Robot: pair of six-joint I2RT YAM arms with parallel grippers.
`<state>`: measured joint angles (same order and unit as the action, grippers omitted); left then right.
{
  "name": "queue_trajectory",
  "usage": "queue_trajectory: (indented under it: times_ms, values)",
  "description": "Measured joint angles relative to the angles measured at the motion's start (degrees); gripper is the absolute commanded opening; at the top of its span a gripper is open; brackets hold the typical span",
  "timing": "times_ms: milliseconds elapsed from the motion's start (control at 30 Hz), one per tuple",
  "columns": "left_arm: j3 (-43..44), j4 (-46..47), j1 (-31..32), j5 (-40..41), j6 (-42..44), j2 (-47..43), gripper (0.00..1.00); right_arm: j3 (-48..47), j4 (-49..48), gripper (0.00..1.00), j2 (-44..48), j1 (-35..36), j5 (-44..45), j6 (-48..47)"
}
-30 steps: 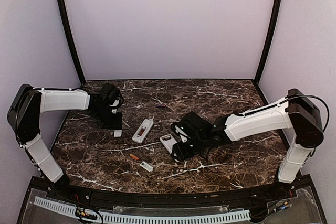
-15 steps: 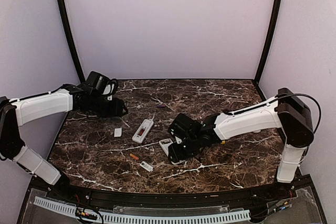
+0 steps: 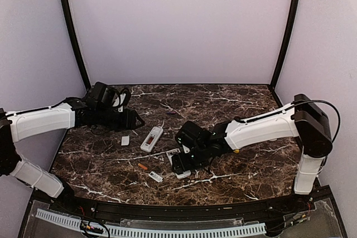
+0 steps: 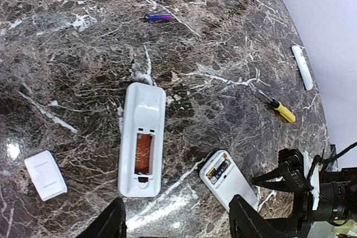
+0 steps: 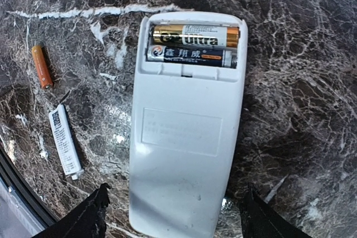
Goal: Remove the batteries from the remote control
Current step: Place the remote control without the battery cover at the center of the board, then adjust the remote control without the battery cover at the center of the board.
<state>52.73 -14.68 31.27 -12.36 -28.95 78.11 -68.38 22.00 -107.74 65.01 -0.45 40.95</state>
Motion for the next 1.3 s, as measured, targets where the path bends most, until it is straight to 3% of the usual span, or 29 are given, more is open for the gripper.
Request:
queue_trajectory:
  times_ms: [267, 567, 1300]
  values:
    - [-3.6, 8.1, 4.0, -5.1, -7.1, 0.0, 0.62, 4.2, -3.0, 0.80, 5.4, -0.6, -0.8, 0.7]
    - [-4.8, 19.2, 8.6, -9.9, -14.6, 8.8, 0.62, 8.1, -7.5, 0.69, 6.3, -2.5, -4.7, 1.3]
    - [-4.9, 20.4, 8.8, -10.0, -15.7, 9.7, 0.62, -1.1, -7.8, 0.65, -1.2, 2.0, -9.4, -3.4]
